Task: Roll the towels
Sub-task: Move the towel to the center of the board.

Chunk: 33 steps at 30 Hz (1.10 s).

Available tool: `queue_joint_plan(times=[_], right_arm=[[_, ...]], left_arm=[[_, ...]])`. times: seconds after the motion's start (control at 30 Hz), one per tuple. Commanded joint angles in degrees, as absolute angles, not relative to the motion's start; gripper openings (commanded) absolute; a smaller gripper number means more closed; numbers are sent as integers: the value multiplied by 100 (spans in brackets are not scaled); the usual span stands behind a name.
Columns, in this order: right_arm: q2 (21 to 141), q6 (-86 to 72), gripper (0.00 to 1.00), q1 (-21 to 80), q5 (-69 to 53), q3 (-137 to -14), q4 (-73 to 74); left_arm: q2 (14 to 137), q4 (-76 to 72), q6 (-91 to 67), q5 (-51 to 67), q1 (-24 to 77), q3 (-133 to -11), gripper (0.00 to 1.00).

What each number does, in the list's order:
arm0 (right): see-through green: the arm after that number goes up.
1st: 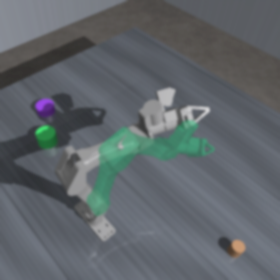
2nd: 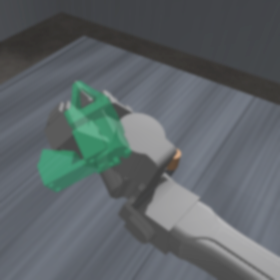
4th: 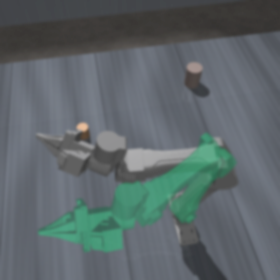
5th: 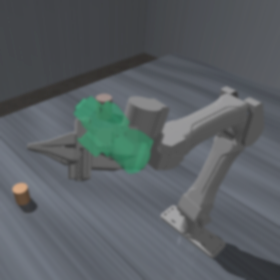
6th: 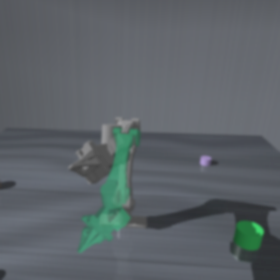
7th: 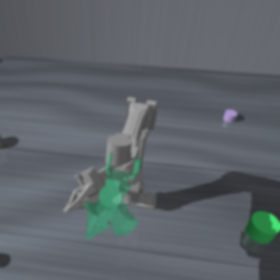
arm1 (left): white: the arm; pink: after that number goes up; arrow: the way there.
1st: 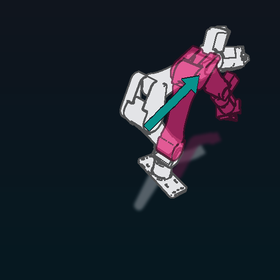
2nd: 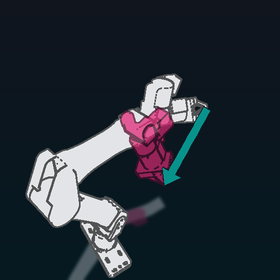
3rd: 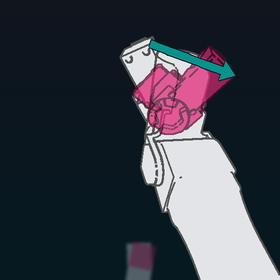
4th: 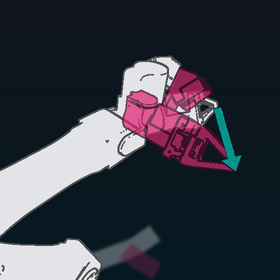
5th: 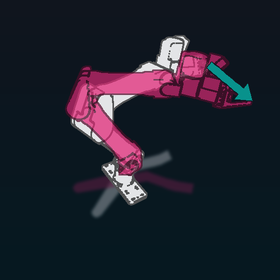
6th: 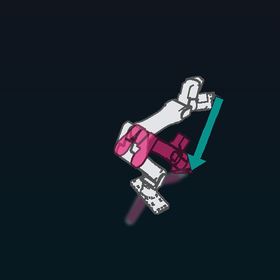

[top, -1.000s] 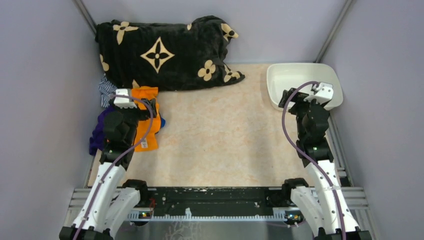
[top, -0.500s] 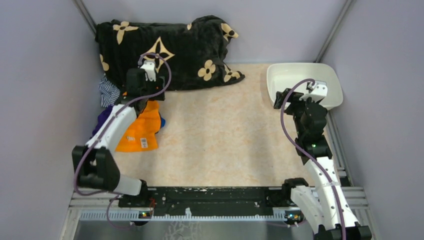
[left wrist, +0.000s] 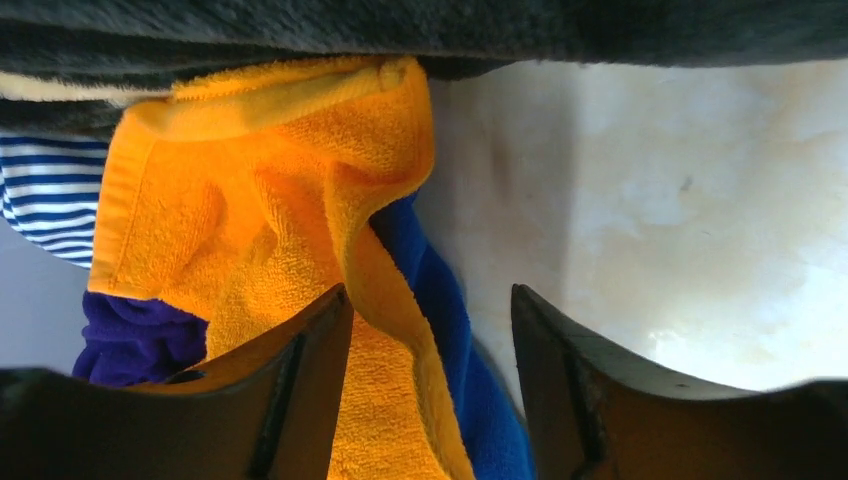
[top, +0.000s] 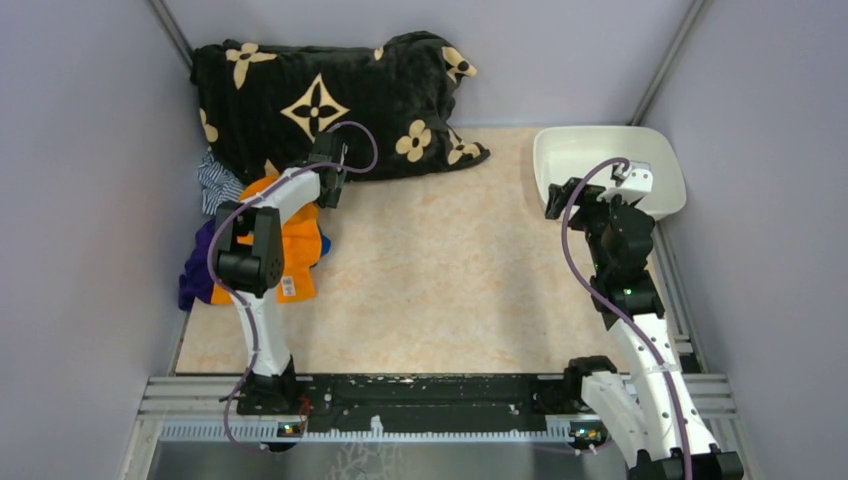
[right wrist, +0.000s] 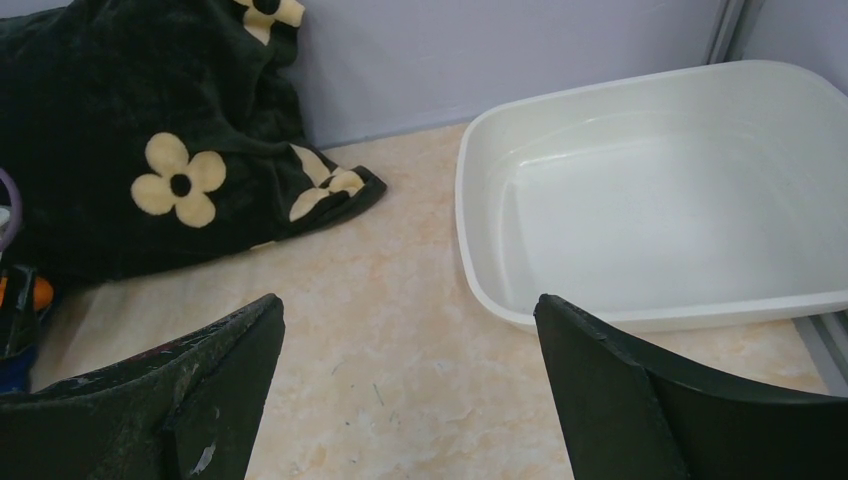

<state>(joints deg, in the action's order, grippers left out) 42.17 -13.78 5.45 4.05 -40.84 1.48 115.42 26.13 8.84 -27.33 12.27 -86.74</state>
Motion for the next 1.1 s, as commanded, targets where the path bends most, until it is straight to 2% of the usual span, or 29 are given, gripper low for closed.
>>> queue_joint_plan(times=[0.0, 0.13, 0.2, 0.37, 0.63, 0.73, 0.87, 0.97, 1.07], right_arm=[[4150, -1442, 96, 514, 344, -4119, -66], [4119, -1433, 96, 510, 302, -4148, -35], [4089, -1433, 96, 508, 287, -4140, -35], [4082, -1447, 96, 514, 155, -4146, -87], [4017, -1539, 96, 510, -124, -4204, 0], [4023, -1605, 96, 509, -244, -4205, 41], [4063, -1641, 96, 516, -395, -4239, 186], [4220, -1644, 96, 516, -687, -4307, 390], [4497, -1697, 95, 517, -1040, -4356, 599]], left_arm=[[11688, 2559, 982, -3429, 1223, -8842, 58], [11660, 2708, 908, -3499, 1237, -8907, 24], [11369, 2716, 991, -3314, 1310, -8868, 15], [10591, 2864, 1522, -2602, 1996, -8920, 10], [9659, 2615, 1837, -811, 3975, -8395, 9], [9657, 2479, 1872, -338, 4714, -8266, 14], [9530, 2298, 1658, 169, 5297, -8014, 35], [9144, 2074, 1190, 299, 5361, -7578, 57], [8524, 1791, 651, 39, 5360, -6911, 63]])
